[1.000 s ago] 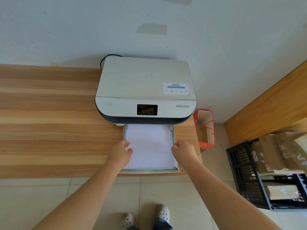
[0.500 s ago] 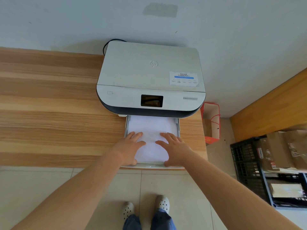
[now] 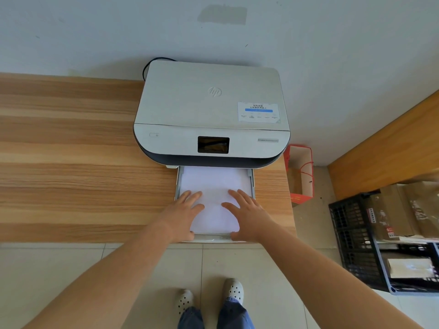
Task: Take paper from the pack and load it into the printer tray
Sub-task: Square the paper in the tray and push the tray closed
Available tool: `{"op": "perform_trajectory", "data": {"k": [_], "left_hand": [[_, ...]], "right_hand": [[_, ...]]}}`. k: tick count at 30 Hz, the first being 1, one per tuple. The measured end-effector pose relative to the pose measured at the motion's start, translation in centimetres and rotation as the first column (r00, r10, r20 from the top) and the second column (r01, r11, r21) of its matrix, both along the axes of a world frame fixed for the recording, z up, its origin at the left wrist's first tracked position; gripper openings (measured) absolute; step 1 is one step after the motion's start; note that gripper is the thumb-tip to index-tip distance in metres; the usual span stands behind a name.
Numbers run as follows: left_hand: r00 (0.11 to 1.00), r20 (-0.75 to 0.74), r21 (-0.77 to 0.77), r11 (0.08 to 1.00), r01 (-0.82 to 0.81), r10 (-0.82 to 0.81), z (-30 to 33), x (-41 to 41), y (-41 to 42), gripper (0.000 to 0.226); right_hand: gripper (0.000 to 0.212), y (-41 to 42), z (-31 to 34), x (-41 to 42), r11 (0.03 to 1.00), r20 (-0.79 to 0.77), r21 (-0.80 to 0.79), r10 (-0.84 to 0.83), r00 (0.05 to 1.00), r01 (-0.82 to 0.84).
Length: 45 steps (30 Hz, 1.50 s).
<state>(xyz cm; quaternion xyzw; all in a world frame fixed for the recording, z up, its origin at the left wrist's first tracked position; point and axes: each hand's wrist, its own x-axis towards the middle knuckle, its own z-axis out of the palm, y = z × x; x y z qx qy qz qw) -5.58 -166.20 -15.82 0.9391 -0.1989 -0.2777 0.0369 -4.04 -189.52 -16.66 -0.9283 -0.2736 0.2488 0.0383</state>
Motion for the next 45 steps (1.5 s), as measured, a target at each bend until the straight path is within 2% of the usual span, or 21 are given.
{"op": "perform_trajectory", "data": {"k": [5,16,30,36,40,42,45], "left_hand": [[0.999,-0.029,-0.001,1.0,-0.027,0.027,0.1,-0.1,-0.2,0.081],[0.999,-0.019,-0.006,0.999,-0.045,0.045,0.2,-0.2,-0.5,0.083],[0.998,-0.041,0.055,0.998,-0.04,0.043,0.2,-0.2,-0.3,0.079],[0.999,-0.041,0.041,0.999,-0.029,0.031,0.2,-0.3,0.0,0.08],[0.998,0.014,-0.055,0.997,-0.058,0.059,0.9,-0.3,1.3,0.076],[0.973,0.085,-0.191,0.962,-0.195,0.214,1.3,0.3,2.3,0.063],[0.842,0.164,-0.338,0.831,-0.442,0.515,1.3,1.7,3.5,0.037]], "right_hand": [[0.091,0.0,-0.3,-0.1,0.998,-0.054,0.012,-0.058,0.997,0.059],[0.093,0.6,-0.6,-0.7,0.993,-0.052,-0.016,-0.117,0.992,0.116],[0.09,0.7,-0.3,-1.0,0.99,-0.072,-0.038,-0.141,0.987,0.138],[0.086,0.7,0.4,-0.3,0.982,-0.143,0.005,-0.185,0.972,0.188],[0.07,0.4,2.0,1.2,0.909,-0.176,0.197,-0.335,0.926,0.367],[0.056,-0.1,2.7,2.5,0.836,-0.152,0.276,-0.449,0.881,0.474],[0.029,-1.4,2.9,4.7,0.66,-0.164,0.308,-0.672,0.722,0.685]]}}
